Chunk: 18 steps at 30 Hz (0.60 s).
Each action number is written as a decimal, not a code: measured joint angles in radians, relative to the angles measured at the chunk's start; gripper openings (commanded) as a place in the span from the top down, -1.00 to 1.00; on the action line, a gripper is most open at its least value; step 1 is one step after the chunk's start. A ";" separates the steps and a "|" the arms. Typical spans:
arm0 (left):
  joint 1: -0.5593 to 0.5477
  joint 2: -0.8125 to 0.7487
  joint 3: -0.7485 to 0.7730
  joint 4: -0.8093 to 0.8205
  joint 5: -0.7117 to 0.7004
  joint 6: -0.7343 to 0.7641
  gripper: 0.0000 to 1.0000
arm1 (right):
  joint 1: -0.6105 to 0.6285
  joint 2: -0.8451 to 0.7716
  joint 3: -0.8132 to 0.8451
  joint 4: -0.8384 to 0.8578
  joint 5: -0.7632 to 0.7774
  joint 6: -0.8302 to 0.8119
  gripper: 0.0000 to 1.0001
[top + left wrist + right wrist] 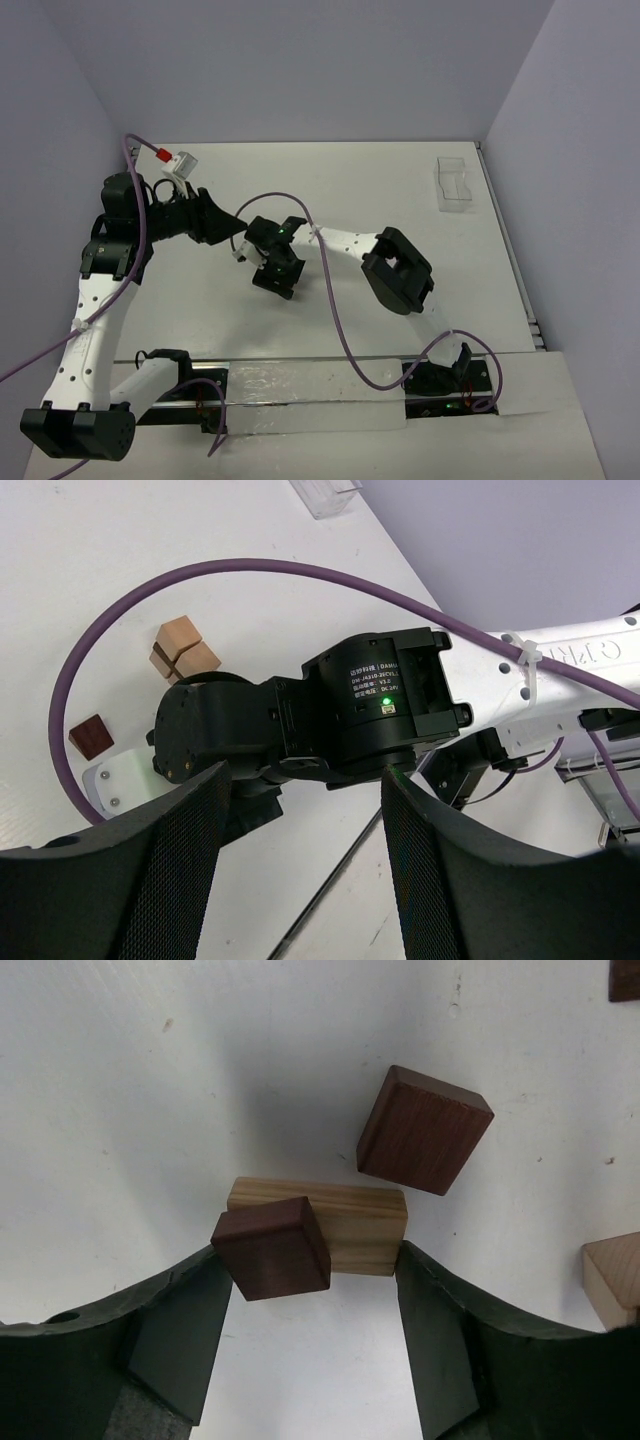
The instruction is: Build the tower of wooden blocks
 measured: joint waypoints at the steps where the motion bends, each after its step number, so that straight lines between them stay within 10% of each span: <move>1: 0.001 0.000 0.000 0.000 0.000 0.000 -0.35 | 0.000 0.003 0.007 -0.009 -0.003 -0.004 -0.32; 18: 0.024 0.000 0.001 0.004 0.000 -0.006 -0.44 | 0.007 0.031 0.218 -0.220 0.019 -0.100 0.05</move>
